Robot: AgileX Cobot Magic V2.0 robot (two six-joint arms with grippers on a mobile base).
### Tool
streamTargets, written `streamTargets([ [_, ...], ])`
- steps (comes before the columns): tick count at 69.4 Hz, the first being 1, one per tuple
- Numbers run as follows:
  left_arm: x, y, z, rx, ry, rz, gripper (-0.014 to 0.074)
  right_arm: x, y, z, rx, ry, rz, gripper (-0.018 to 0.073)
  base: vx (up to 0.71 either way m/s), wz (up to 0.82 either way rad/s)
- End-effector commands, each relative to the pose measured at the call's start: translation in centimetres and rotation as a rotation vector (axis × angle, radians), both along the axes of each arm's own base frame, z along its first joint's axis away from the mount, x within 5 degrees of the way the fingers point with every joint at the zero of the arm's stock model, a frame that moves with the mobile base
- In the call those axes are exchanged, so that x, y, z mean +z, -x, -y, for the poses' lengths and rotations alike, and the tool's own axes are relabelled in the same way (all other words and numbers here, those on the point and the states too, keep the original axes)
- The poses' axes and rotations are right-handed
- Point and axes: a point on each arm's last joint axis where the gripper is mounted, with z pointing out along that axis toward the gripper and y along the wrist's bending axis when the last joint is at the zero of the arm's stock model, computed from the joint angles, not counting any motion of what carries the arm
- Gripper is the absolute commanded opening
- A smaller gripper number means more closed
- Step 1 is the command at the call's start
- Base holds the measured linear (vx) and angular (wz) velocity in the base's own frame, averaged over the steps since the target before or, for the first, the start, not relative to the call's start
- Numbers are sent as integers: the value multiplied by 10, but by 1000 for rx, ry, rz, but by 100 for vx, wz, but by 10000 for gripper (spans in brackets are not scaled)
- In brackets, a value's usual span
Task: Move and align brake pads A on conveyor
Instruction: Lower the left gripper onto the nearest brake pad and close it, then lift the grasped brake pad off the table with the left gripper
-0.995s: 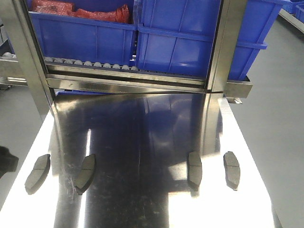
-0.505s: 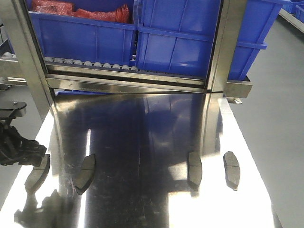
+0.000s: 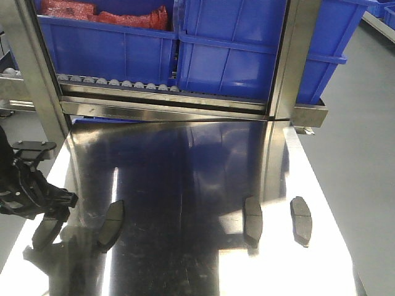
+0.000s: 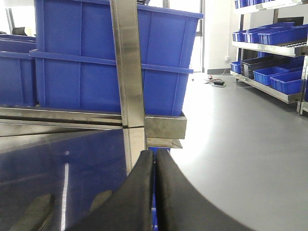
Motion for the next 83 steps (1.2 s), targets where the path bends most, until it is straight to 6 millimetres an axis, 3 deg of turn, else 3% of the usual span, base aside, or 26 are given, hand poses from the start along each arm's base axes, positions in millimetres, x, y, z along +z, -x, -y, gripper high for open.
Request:
streamTargets([
  [1, 12, -7, 3, 37, 18, 56, 491, 4, 1, -1, 2, 16, 77, -11, 0, 0],
  [22, -5, -9, 3, 71, 21, -1, 463, 4, 1, -1, 2, 16, 77, -11, 0, 0],
  [31, -5, -9, 3, 69, 21, -4, 325, 4, 1, -1, 2, 16, 77, -11, 0, 0],
  [43, -5, -7, 3, 40, 16, -20, -6, 4, 1, -1, 2, 16, 77, -11, 0, 0],
  [51, -4, -6, 3, 26, 12, -26, -7, 4, 1, -1, 2, 16, 77, -11, 0, 0],
  [65, 19, 1, 3, 1, 11, 17, -6, 4, 1, -1, 2, 16, 77, -11, 0, 0],
  [83, 83, 24, 2, -2, 18, 201, -6, 4, 1, -1, 2, 16, 77, -11, 0, 0],
])
